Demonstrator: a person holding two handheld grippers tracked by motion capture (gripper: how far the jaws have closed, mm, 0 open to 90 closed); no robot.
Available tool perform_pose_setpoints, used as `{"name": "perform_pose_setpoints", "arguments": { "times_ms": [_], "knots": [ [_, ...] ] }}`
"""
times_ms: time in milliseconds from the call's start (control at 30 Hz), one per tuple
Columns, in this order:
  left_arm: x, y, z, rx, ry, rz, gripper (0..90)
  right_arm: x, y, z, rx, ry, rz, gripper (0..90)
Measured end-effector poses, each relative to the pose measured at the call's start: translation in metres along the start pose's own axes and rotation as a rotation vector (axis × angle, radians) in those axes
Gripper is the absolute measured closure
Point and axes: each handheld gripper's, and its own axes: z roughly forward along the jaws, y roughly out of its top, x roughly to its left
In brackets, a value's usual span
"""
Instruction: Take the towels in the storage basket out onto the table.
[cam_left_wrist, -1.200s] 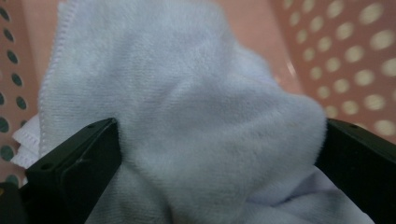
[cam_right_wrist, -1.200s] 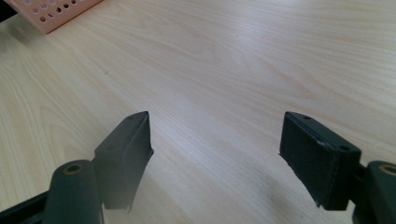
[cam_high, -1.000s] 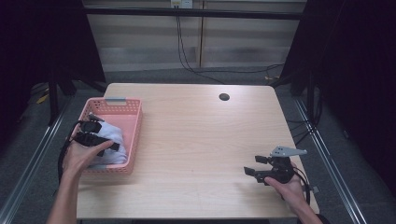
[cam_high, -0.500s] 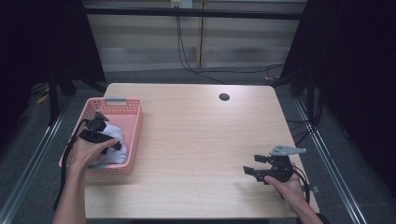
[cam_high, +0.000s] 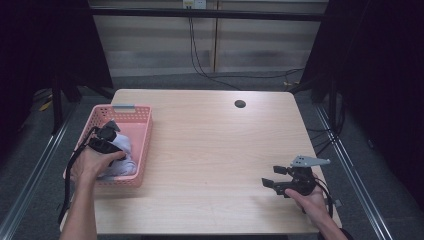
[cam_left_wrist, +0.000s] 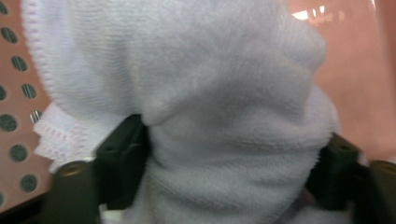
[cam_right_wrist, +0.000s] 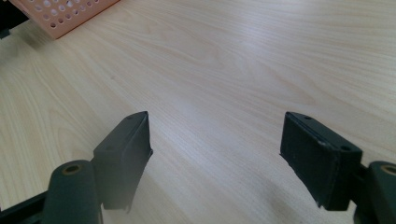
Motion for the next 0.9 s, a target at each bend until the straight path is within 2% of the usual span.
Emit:
{"name": "perform_pose_setpoints", "arguments": {
  "times_ms": [67,100,133,167,267,333,367,433,467,500,533,567,600,667,700,867,900],
  "knots": [
    [0.003,-0.005,-0.003,-0.020,-0.017,-0.003,43.8,0.001,0.000,0.000,0.004,-0.001,0.000,24.2],
    [0.005,-0.010,-0.005,-0.045,-0.020,0.019,48.2,0.001,0.000,0.001,0.006,-0.003,0.003,24.0],
    [0.005,-0.010,-0.005,-0.045,-0.020,0.019,51.4,0.001,0.000,0.001,0.006,-0.003,0.003,24.0],
    [0.009,-0.013,-0.007,-0.054,-0.045,0.010,51.4,0.001,0.000,0.002,0.011,-0.001,0.000,24.5],
    [0.013,-0.014,-0.009,-0.065,-0.069,0.017,55.6,0.002,0.001,0.005,0.021,0.002,-0.005,24.8],
    [0.015,-0.014,-0.011,-0.073,-0.093,0.011,56.4,0.001,0.001,0.006,0.025,-0.002,-0.002,24.1],
    [0.018,-0.015,-0.012,-0.082,-0.119,0.012,57.1,0.001,0.001,0.006,0.022,-0.003,0.003,23.3],
    [0.023,-0.017,-0.014,-0.103,-0.154,-0.009,57.7,0.000,0.002,0.006,0.020,-0.007,0.006,23.0],
    [0.023,-0.017,-0.014,-0.103,-0.154,-0.009,57.9,0.000,0.002,0.005,0.020,-0.008,0.009,23.0],
    [0.026,-0.020,-0.015,-0.130,-0.183,-0.018,58.0,0.000,0.002,0.005,0.020,-0.008,0.011,23.1],
    [0.026,-0.020,-0.015,-0.130,-0.183,-0.018,58.2,0.000,0.002,0.005,0.021,-0.008,0.012,23.0],
    [0.029,-0.023,-0.018,-0.164,-0.215,-0.029,58.2,0.000,0.001,0.005,0.021,-0.008,0.012,23.0],
    [0.029,-0.023,-0.018,-0.164,-0.215,-0.029,58.4,0.000,0.001,0.005,0.023,-0.008,0.011,23.0],
    [0.031,-0.024,-0.021,-0.187,-0.255,-0.028,58.5,0.000,0.001,0.005,0.024,-0.008,0.008,23.0],
    [0.031,-0.025,-0.023,-0.201,-0.263,-0.038,58.4,0.000,0.001,0.005,0.024,-0.008,0.012,22.9],
    [0.031,-0.026,-0.029,-0.228,-0.277,-0.031,58.5,0.001,0.001,0.004,0.021,-0.009,0.015,22.8],
    [0.033,-0.027,-0.033,-0.256,-0.300,-0.037,58.5,0.000,0.001,0.004,0.019,-0.008,0.013,22.8]
  ]
}}
